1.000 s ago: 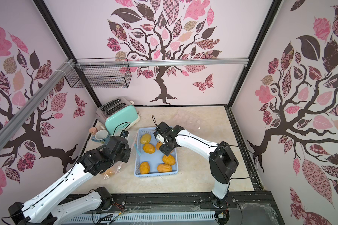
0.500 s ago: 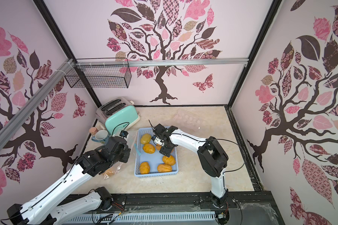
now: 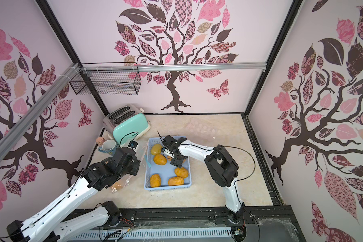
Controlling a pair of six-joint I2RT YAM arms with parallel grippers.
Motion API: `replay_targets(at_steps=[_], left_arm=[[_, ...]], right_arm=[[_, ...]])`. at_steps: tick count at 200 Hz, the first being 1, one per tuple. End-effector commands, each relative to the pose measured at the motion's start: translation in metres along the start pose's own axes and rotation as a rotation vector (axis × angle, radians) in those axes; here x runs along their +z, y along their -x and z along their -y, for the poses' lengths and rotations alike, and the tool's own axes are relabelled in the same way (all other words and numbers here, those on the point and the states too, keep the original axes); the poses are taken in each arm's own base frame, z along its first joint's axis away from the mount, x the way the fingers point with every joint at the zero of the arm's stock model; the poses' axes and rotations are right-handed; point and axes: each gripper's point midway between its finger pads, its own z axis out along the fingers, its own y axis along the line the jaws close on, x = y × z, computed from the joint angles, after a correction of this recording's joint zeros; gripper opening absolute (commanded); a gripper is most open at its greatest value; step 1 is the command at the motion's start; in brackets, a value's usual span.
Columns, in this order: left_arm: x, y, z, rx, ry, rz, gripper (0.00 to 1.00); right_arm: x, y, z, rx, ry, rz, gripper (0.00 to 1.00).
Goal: Put the potatoes into a zipper bag and zip it
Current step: Pick up the potato from the basket.
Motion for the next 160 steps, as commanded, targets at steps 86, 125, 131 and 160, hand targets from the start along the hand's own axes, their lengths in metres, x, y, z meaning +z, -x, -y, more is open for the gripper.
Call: replay_targets(at_steps=[86, 125, 131, 160], left_arm=[[0.004, -0.003, 0.002, 0.01, -0.01, 0.001, 0.0], [0.005, -0.002, 0.002, 0.01, -0.01, 0.001, 0.0], [0.006, -0.003, 0.003, 0.013, -0.009, -0.004, 0.0], [0.008, -0.003, 0.008, 0.008, -0.03, -0.014, 0.0]], right_arm=[[-0.009, 0.026, -0.024, 0.189, 0.168, 0.127, 0.67], [-0.042, 0.04, -0.025, 0.286, 0.22, 0.284, 0.64], [-0.046, 0.04, -0.025, 0.301, 0.226, 0.304, 0.64], [-0.078, 0.04, -0.034, 0.364, 0.295, 0.46, 0.63]])
